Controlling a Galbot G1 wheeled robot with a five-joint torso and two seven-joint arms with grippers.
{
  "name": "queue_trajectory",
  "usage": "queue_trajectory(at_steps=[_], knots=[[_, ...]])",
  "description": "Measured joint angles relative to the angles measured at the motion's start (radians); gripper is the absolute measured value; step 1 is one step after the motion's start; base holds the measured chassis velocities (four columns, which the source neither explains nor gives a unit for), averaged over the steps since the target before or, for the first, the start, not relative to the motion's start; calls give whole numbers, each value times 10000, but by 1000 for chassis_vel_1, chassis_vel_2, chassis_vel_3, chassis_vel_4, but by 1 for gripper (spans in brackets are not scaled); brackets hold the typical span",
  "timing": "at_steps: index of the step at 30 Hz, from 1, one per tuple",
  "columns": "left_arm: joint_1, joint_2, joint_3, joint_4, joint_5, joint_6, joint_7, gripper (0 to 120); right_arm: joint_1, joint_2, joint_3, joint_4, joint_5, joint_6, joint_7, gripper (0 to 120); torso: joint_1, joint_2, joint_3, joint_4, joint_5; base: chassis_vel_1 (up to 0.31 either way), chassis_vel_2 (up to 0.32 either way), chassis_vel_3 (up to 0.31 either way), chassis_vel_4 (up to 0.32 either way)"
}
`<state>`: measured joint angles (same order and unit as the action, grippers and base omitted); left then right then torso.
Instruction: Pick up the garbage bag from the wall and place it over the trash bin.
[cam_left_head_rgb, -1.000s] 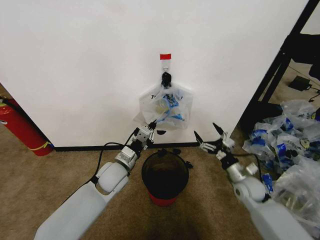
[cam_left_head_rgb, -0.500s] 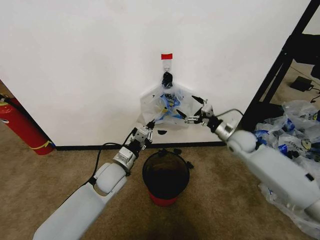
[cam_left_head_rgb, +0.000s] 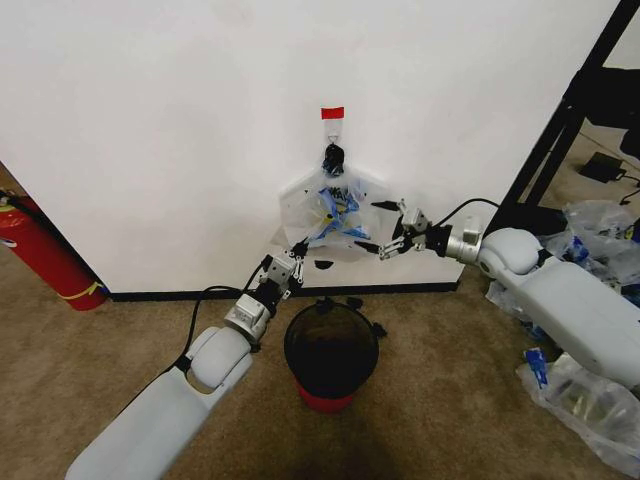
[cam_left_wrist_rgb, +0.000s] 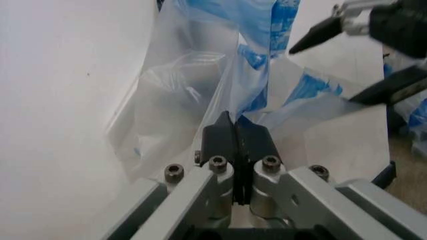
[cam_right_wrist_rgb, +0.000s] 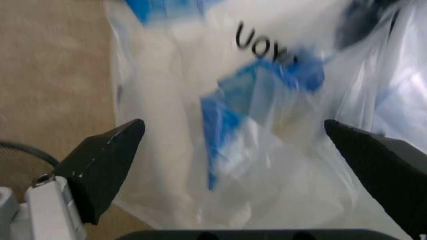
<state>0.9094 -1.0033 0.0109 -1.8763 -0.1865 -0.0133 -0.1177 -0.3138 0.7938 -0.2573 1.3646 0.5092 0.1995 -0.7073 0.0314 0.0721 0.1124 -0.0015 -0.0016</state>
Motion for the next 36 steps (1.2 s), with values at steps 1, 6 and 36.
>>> queue_trajectory(at_steps=[1, 6, 36], knots=[[35, 11, -22, -44, -1, 2, -4, 0, 0, 65, 1, -56, -141, 1, 171, 100, 0, 0, 0, 2, 0, 0, 0, 0, 0], [98, 39, -69, -109, 0, 3, -13, 0, 1, 103, -31, -134, -302, -7, 453, 100, -1, 0, 0, -1, -2, 0, 0, 0, 0], [499, 137, -365, -497, 125, 35, -35, 0, -1369, -422, 892, 408, -32, 172, 771, 0, -1, 1, -1, -3, -1, 0, 0, 0, 0]])
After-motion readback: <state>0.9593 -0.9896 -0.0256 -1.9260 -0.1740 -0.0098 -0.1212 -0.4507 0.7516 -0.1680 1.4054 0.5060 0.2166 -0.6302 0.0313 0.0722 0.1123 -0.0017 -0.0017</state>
